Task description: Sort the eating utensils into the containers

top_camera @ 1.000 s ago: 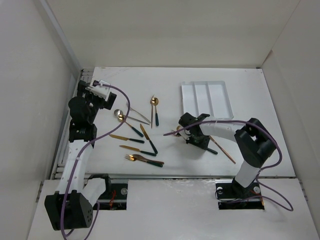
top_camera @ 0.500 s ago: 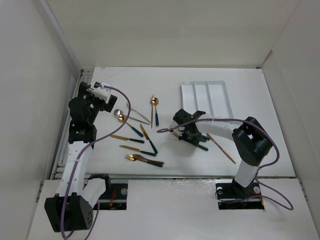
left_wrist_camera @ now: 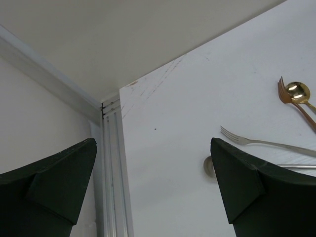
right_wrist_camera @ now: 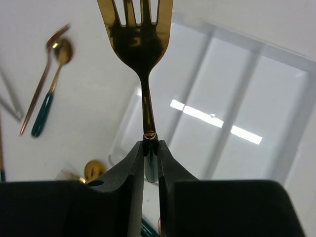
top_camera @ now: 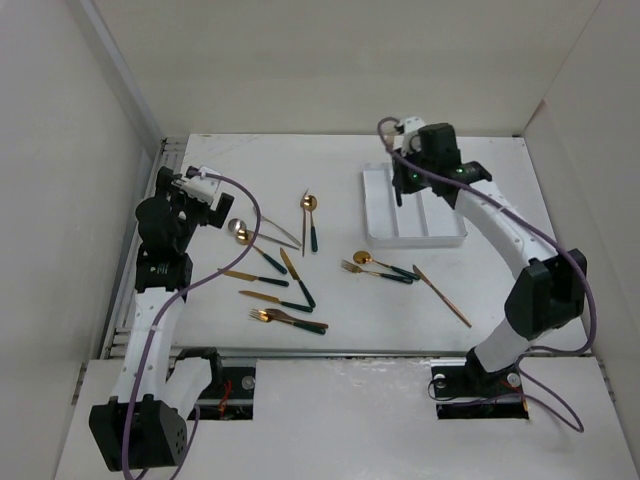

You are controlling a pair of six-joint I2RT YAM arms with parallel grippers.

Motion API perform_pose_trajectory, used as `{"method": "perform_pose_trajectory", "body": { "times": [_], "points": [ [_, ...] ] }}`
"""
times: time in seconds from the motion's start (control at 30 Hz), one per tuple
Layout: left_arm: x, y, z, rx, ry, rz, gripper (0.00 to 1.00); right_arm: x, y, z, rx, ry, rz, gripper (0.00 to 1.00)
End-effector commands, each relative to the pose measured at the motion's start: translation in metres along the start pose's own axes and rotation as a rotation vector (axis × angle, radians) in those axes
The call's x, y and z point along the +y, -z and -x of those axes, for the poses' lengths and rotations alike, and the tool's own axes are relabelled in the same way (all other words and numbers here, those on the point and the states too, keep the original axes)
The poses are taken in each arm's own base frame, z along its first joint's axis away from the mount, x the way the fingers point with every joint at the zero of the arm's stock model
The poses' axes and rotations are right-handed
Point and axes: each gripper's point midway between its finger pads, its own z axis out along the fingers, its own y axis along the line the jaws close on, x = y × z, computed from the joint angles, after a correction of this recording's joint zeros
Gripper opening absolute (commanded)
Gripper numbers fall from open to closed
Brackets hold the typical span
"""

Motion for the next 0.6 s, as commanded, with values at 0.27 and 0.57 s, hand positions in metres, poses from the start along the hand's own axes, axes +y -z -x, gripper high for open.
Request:
{"method": "perform_pose_trajectory", "body": {
  "times": [0.27,0.57],
  "points": [
    [0.003,-0.006,0.018,-0.03,0.178,0.016,1.0,-0.084,-0.017,0.021,-0.043,-0.347,-0.185,0.0],
    [-0.01,-0.018,0.004,-0.008,0.17,-0.046,1.0,-0.042,-0.072,-0.011,0.094,-0.459,-0.087,0.0]
  ]
}}
